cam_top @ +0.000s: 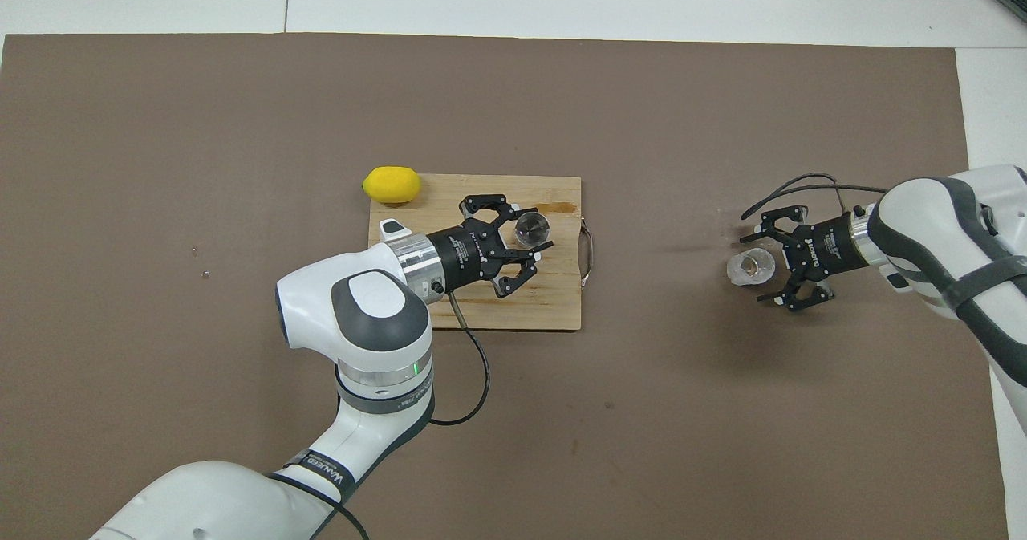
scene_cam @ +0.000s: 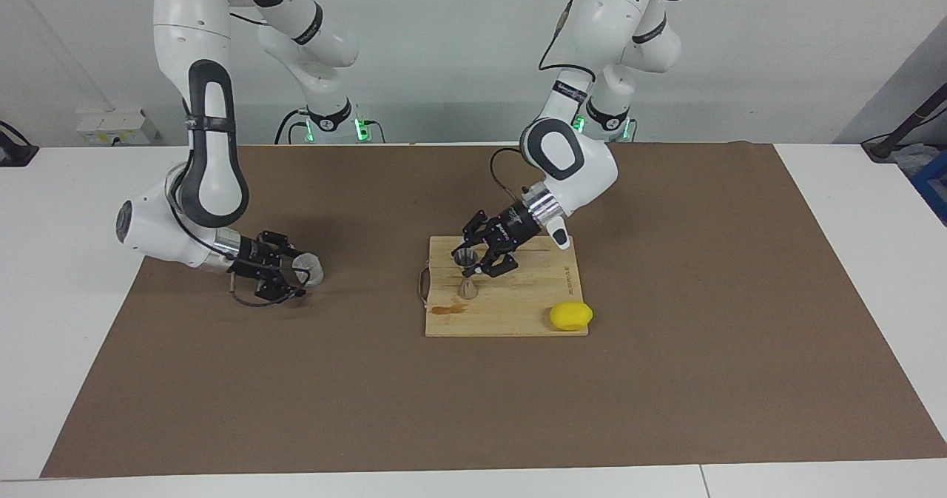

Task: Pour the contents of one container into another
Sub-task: 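Grasp the clear plastic cup with the right gripper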

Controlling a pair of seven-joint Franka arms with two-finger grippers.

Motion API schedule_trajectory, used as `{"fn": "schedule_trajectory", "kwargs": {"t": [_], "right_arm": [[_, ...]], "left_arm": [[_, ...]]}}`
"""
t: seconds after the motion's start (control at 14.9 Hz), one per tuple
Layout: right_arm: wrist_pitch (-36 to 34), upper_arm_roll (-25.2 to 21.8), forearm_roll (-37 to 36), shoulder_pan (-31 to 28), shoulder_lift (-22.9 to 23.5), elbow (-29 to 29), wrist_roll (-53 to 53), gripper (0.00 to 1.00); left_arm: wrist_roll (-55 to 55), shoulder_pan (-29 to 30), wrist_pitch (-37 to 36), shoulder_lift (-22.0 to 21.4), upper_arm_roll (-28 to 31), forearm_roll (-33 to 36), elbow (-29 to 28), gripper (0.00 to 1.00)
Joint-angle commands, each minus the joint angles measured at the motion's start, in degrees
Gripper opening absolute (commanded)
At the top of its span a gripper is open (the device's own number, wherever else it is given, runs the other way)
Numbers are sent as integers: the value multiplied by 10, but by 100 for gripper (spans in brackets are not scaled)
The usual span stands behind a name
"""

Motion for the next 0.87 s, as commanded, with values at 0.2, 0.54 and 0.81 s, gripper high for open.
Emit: {"fn": "schedule_trajectory", "kwargs": {"t": [0.2, 0.54, 0.81], "right_arm": [[0, 1, 18, 0, -21, -23, -18, 92], [-3, 1, 18, 14, -35, -22, -16, 44], [2, 1, 18, 29, -55, -17, -9, 7]], "left_arm": [[15, -12, 10, 1, 7, -15, 2, 32], [15, -12, 11, 1, 8, -14, 2, 99], [12, -10, 5, 1, 7, -11, 3, 100]]}}
